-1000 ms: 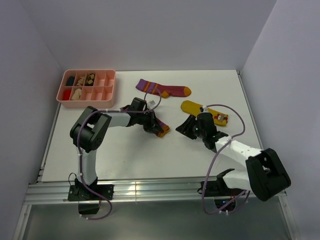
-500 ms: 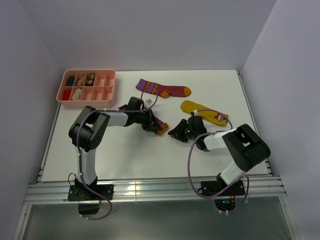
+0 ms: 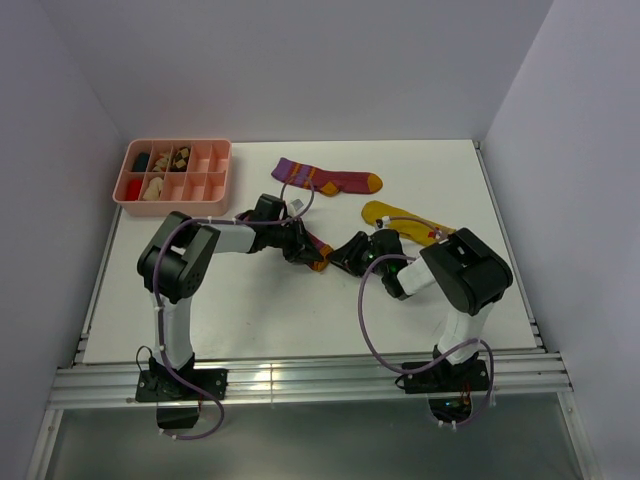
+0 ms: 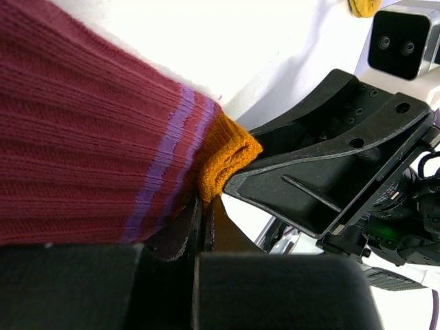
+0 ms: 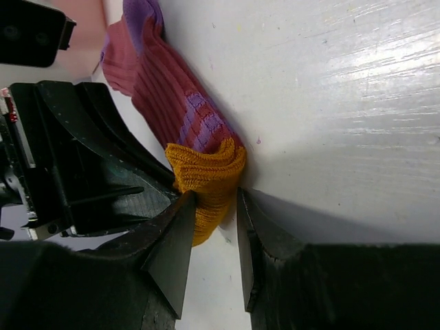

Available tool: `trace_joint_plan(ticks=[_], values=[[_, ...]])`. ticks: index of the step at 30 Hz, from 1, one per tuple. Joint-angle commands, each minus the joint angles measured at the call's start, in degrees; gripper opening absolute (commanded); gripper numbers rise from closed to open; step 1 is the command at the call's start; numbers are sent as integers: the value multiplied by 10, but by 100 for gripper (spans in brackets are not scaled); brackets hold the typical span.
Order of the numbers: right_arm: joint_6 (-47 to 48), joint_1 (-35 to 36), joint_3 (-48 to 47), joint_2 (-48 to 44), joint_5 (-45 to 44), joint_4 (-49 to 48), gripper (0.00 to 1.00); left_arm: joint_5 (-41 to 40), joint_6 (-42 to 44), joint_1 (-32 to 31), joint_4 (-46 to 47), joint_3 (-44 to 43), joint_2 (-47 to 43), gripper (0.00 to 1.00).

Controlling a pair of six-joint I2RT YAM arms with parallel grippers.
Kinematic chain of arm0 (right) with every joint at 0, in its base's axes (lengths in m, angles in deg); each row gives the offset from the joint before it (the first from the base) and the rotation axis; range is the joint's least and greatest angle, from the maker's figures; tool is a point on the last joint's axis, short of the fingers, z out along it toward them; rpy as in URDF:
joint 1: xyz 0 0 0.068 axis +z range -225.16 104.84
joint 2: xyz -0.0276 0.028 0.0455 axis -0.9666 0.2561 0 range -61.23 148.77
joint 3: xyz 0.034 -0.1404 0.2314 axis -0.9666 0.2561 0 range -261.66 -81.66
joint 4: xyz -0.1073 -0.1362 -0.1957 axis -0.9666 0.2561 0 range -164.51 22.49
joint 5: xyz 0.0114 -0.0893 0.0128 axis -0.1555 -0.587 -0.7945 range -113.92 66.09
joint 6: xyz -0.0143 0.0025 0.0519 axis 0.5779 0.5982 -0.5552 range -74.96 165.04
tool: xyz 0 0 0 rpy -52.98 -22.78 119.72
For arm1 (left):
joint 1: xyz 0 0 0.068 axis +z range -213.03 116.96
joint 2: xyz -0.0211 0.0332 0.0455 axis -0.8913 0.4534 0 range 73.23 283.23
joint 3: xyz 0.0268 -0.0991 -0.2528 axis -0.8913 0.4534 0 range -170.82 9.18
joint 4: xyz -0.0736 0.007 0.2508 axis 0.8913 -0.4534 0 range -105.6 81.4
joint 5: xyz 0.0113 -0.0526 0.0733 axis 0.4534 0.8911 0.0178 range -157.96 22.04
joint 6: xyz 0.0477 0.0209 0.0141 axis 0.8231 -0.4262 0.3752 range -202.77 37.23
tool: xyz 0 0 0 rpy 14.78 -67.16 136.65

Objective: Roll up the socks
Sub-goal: Roll the sock at the center of the board.

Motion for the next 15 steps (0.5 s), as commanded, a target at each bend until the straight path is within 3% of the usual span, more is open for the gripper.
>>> trace_joint_plan(ticks=[1, 11, 15], values=[[-6, -4, 4, 27, -8, -1, 39, 22, 5, 0, 11, -3, 9, 1], [5, -3, -33, 50, -26, 70, 41, 33, 6, 0, 4, -16, 26, 1], [5, -4, -42, 63, -39, 95, 37, 34, 6, 0, 5, -17, 29, 1]])
